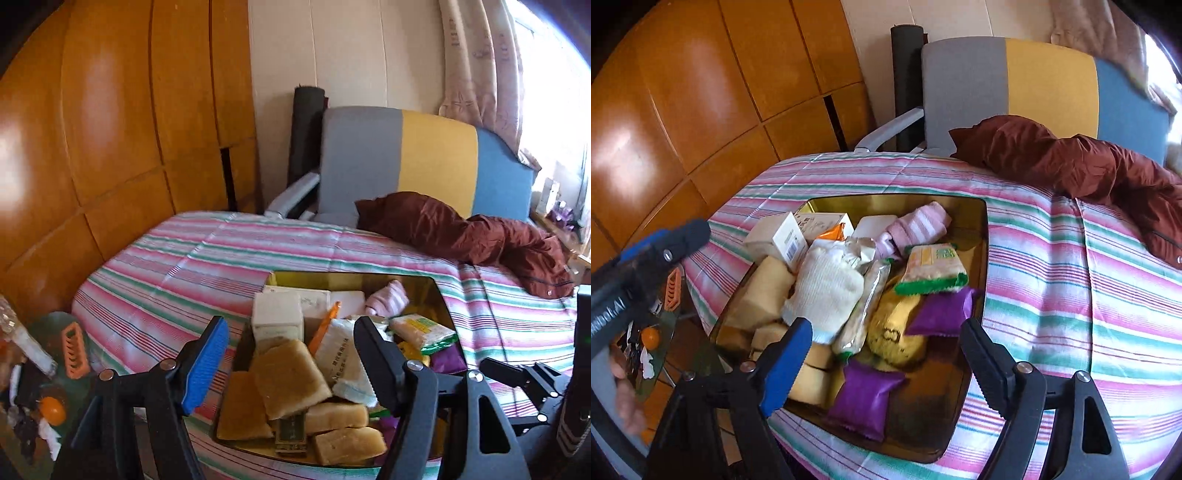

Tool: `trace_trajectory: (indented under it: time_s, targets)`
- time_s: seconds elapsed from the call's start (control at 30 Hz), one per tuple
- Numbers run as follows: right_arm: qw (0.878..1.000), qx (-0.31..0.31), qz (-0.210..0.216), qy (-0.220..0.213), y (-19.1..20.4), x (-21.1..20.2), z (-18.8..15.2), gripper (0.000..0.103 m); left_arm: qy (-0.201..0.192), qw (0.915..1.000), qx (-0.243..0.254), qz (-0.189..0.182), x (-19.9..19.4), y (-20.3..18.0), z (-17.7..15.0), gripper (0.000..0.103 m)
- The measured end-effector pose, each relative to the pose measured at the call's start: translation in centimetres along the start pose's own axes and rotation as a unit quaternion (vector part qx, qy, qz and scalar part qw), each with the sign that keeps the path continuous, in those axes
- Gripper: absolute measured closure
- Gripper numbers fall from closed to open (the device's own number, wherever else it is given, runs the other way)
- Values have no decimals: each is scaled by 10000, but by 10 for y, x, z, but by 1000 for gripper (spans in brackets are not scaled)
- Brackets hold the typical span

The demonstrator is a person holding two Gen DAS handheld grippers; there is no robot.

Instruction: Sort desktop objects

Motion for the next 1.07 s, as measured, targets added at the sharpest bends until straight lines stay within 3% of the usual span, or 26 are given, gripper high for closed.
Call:
trace_trajectory:
  time_s: [0.1, 0.33, 0.7, 0.83, 1.07]
  targets:
    - [10000, -23, 8, 11, 2, 0, -4, 20, -96, 9999, 37, 34, -5, 0, -1, 32]
    - [9998, -167, -54, -4, 9, -2, -9, 20, 96, 9997, -55, -225, -1, -5, -9, 36]
    - [9994, -289, -120, 133, 12, 6, -16, 19, 223, 9992, -53, -328, 8, -8, -17, 36]
    - [9993, -319, -153, 146, 12, 7, -17, 19, 116, 9994, -23, -312, 10, -7, -17, 47]
    - [9993, -249, -249, -135, 6, -2, -12, 19, 131, 9995, 27, -301, 14, -7, -16, 49]
Point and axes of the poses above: each gripper's, at about its wrist camera, not at the fingertips, and x roughly the way its jaws point, y to its left, z to its top, the point moved 9 cm from there along x, roughly the way its jaws point, and after that the axes turned 7 degrees about z, right-handed, at the moved point
